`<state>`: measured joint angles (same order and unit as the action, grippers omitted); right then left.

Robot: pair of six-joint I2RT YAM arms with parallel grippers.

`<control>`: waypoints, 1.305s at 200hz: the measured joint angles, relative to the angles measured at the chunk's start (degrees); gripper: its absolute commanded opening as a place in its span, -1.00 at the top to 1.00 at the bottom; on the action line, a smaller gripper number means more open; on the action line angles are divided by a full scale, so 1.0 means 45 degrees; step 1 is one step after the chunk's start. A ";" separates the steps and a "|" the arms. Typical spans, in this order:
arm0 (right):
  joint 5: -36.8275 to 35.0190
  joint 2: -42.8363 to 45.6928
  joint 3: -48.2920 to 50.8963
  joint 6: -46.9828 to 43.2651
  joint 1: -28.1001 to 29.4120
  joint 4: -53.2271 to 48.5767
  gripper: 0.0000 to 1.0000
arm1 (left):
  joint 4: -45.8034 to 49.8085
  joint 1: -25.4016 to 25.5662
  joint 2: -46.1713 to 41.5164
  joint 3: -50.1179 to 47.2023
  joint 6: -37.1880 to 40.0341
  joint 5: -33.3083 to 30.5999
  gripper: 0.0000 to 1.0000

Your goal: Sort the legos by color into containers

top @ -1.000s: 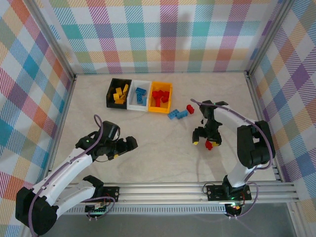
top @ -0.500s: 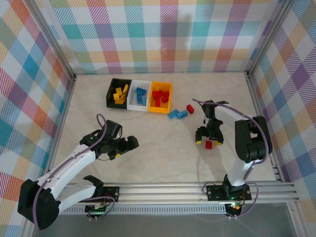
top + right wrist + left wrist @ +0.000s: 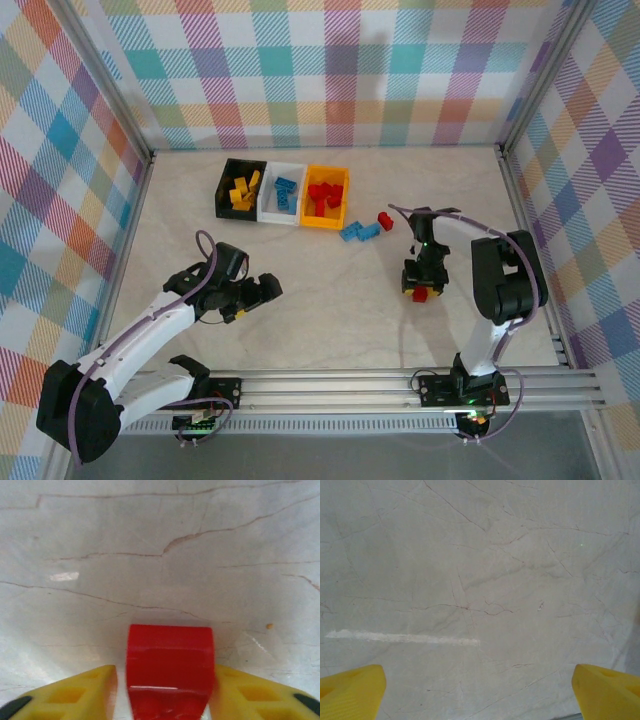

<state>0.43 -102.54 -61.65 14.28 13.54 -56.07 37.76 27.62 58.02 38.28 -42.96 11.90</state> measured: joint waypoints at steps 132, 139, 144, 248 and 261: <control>0.5450 0.0631 -0.2584 0.1763 -0.0005 0.2526 0.48 | -0.0107 0.0000 -0.0170 -0.0141 -0.0432 0.0005 -0.92; 0.6076 0.0539 -0.2866 0.2142 -0.0005 0.3045 0.49 | -0.0107 0.0000 -0.0165 -0.0141 -0.0476 0.0005 -0.92; 0.6528 0.0398 -0.3133 0.2472 0.0010 0.3415 0.49 | -0.0107 0.0000 -0.0165 -0.0141 -0.0515 0.0010 -0.92; 0.8995 -0.5474 -0.9840 0.5314 0.1107 0.6368 0.27 | 0.0704 0.0000 -0.0699 -0.0073 -0.0452 0.0000 -0.94; 0.9029 -0.5989 -1.0501 0.5416 0.1219 0.6314 0.16 | 0.0918 0.0000 -0.0695 0.0039 -0.0306 0.0000 -0.94</control>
<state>41.06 -129.49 -108.90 38.65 19.03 -27.66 41.89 27.62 54.89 38.46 -44.34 11.90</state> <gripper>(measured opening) 0.377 0.968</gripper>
